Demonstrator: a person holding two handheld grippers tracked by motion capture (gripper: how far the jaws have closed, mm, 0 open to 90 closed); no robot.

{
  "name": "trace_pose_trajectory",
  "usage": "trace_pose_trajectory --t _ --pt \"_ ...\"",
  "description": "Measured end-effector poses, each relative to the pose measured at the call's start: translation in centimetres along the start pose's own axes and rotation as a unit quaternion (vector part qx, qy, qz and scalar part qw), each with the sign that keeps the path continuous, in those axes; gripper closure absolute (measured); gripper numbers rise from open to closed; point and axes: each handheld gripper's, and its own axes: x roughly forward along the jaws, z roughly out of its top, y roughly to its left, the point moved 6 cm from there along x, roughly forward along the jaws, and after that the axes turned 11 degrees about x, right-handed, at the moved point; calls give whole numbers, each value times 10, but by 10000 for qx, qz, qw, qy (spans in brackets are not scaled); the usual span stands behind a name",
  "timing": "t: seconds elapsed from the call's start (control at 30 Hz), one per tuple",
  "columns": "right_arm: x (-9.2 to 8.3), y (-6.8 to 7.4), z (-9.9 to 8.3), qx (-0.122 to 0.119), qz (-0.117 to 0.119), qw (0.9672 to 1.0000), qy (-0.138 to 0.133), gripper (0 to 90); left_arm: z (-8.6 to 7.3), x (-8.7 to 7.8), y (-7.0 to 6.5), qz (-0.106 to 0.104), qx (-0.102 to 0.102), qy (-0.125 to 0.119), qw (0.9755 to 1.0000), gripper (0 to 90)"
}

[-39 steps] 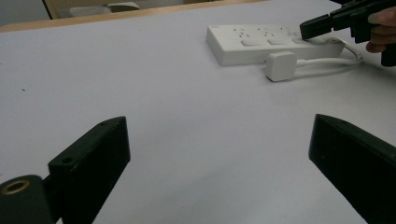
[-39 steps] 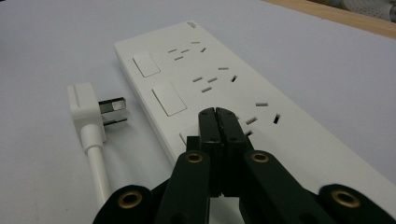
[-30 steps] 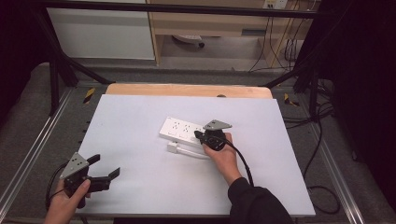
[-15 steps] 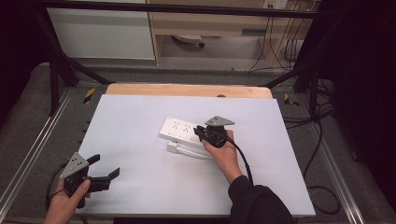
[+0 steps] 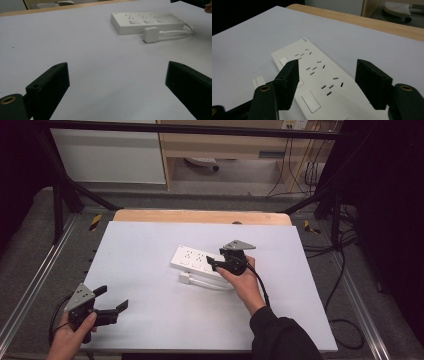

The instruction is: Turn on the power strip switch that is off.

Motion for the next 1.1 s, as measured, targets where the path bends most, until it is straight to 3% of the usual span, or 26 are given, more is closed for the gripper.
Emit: trace_pose_trajectory --t 0.17,0.4,1.1 --pt "-5 0 4 -15 -77 10000 16 201 0 0 0 -2 -7 2 10000 56" --pt "-10 1 8 17 -147 9999 8 79 0 0 0 -9 -14 13 10000 56" --pt "-41 -1 27 -7 -190 9994 -284 46 0 1 0 -4 -25 13 10000 56"
